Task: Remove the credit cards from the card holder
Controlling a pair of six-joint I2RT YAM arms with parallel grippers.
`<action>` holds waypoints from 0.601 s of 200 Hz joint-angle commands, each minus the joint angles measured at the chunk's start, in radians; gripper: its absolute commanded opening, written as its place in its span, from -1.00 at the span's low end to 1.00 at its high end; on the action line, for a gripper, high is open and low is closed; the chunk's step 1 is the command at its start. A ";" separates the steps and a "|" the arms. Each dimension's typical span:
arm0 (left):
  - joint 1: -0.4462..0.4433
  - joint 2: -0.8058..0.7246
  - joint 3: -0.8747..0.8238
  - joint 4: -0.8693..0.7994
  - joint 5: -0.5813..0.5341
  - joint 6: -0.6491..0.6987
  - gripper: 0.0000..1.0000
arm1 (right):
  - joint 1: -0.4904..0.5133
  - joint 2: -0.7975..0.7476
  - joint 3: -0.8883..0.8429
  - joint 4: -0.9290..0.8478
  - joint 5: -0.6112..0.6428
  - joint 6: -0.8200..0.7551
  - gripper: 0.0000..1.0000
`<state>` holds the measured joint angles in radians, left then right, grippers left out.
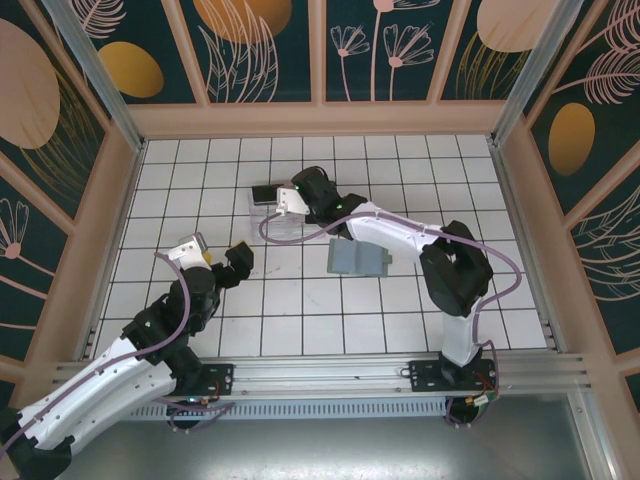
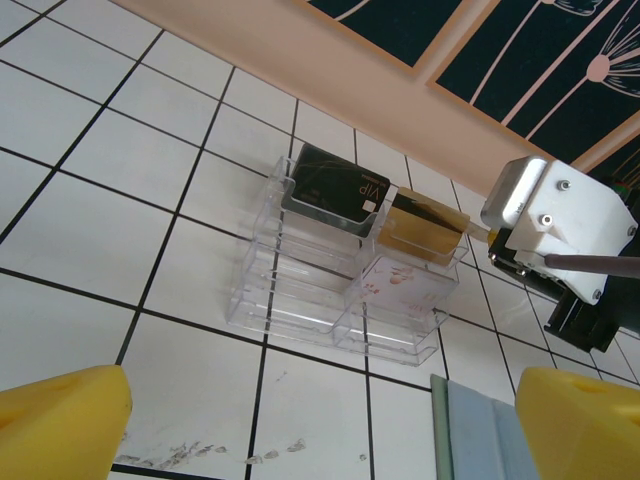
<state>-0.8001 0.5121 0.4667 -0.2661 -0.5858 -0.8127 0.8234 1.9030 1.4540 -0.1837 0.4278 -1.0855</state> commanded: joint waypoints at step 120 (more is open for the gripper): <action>0.003 -0.002 -0.017 -0.003 -0.021 0.024 0.98 | 0.016 0.055 0.043 -0.014 -0.019 0.034 -1.00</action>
<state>-0.8001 0.5121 0.4606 -0.2661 -0.5861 -0.8124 0.8314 1.9446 1.4631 -0.1837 0.4179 -1.0714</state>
